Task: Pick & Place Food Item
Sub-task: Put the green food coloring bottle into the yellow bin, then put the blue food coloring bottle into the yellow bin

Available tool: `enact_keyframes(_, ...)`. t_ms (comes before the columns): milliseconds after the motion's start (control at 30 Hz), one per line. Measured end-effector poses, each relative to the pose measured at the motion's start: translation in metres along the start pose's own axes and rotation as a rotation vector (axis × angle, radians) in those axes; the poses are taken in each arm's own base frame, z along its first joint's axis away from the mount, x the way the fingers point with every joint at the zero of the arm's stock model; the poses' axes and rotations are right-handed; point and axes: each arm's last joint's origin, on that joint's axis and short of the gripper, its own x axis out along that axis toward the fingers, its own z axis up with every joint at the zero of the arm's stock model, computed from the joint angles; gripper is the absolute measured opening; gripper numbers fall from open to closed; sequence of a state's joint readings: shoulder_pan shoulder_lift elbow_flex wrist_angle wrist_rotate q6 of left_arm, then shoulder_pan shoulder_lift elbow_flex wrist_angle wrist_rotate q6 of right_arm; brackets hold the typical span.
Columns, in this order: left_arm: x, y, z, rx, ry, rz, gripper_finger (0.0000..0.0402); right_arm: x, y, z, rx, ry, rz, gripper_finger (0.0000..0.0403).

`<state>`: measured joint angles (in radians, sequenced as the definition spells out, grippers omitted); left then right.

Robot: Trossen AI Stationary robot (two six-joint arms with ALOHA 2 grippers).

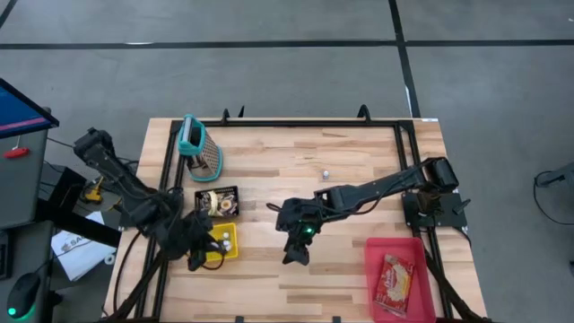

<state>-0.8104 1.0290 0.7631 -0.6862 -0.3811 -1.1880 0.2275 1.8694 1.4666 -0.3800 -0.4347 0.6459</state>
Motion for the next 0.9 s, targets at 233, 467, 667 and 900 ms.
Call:
enact_keyframes(233, 0.027, 0.024, -0.029, -0.192, -0.075, 0.048, 0.0059, 0.000, -0.003, -0.002, 0.018, -0.007, -0.057, 0.0235)
enact_keyframes(467, 0.043, 0.048, -0.038, -0.260, -0.071, 0.153, 0.0070, 0.000, -0.006, -0.006, 0.048, 0.023, -0.108, 0.0235)
enact_keyframes(667, 0.045, 0.051, -0.039, -0.260, -0.072, 0.159, 0.0135, 0.001, -0.006, -0.010, 0.057, 0.028, -0.149, 0.0235)
enact_keyframes(900, 0.045, 0.050, -0.037, -0.260, -0.142, 0.155, 0.0201, 0.000, -0.008, -0.009, 0.059, 0.005, -0.194, 0.0235)
